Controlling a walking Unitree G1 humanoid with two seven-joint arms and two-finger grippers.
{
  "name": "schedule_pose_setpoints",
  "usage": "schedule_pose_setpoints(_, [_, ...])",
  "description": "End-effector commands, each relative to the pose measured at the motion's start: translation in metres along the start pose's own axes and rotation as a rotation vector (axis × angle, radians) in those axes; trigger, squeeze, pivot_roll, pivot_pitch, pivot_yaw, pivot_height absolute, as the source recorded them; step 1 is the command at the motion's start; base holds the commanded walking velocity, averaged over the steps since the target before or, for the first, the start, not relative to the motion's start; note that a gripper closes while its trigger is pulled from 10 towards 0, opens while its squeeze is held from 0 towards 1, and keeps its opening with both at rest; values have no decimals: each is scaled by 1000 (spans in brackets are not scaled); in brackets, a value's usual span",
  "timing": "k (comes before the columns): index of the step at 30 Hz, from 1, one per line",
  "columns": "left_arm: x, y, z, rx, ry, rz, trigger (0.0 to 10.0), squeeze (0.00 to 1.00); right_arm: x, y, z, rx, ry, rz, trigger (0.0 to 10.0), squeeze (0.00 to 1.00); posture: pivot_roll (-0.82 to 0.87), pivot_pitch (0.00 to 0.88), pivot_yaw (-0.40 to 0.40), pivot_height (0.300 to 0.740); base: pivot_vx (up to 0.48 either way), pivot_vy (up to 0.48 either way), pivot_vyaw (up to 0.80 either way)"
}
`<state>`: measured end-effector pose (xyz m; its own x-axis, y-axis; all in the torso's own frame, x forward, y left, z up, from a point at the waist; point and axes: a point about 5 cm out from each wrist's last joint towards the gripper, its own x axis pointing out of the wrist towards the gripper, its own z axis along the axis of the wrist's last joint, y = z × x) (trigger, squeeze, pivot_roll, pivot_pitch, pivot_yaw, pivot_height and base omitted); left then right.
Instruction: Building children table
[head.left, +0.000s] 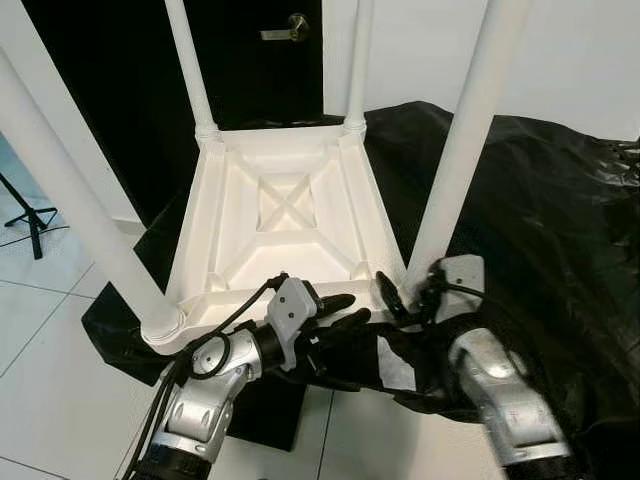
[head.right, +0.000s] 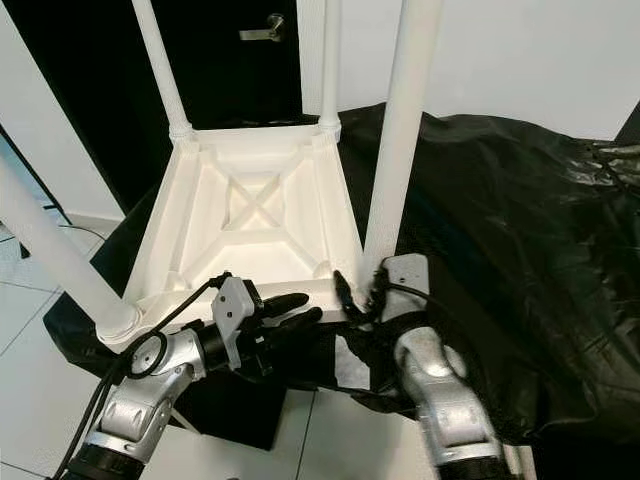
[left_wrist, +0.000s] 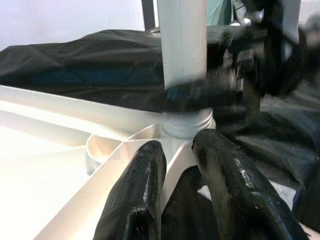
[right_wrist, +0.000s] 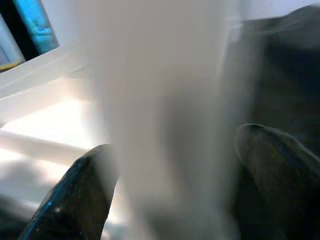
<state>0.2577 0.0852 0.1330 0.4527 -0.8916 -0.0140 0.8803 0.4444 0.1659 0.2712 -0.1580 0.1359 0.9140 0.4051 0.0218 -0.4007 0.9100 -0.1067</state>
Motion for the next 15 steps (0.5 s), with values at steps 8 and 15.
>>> schedule_pose_setpoints(8, [0,6,-1,13,14,64,10000,0,17,-17,5,-90,42,310,10000,0,-43,0,-5,740,0,0,0])
schedule_pose_setpoints(15, [-1,7,0,17,11,68,10000,0,26,-13,2,-147,76,432,0,0,-33,0,-6,740,0,0,0])
